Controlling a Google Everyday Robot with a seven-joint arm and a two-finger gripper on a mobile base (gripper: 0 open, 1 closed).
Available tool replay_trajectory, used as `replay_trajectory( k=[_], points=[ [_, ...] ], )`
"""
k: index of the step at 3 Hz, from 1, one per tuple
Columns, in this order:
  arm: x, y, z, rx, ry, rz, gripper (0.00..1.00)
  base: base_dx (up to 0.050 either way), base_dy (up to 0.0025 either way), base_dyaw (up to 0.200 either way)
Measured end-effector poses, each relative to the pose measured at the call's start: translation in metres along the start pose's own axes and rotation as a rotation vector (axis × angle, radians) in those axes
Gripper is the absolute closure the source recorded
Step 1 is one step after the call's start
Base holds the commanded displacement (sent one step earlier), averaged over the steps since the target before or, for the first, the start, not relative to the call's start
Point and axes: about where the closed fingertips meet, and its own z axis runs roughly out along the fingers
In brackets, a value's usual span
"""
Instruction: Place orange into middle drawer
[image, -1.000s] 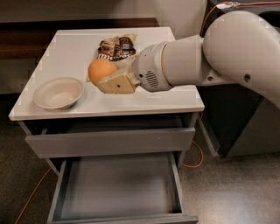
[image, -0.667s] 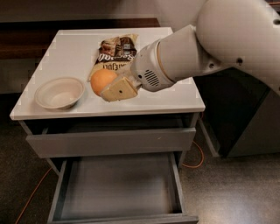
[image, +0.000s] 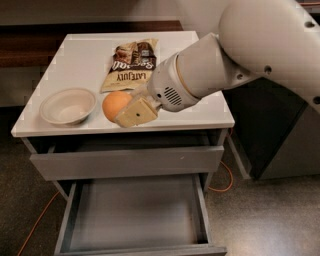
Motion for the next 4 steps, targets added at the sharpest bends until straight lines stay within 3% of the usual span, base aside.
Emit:
replay_trajectory(
  k=[2,3,4],
  points=[
    [0.057,0.02,0.009,-0.116,0.12,-0.09,1.0,0.0,0.0,0.0],
    [0.114,0.011,0.028,-0.146,0.164,-0.107,1.0,0.0,0.0,0.0],
    [0.148,0.002,0.045,-0.123,0.175,-0.12,1.0,0.0,0.0,0.0]
  ],
)
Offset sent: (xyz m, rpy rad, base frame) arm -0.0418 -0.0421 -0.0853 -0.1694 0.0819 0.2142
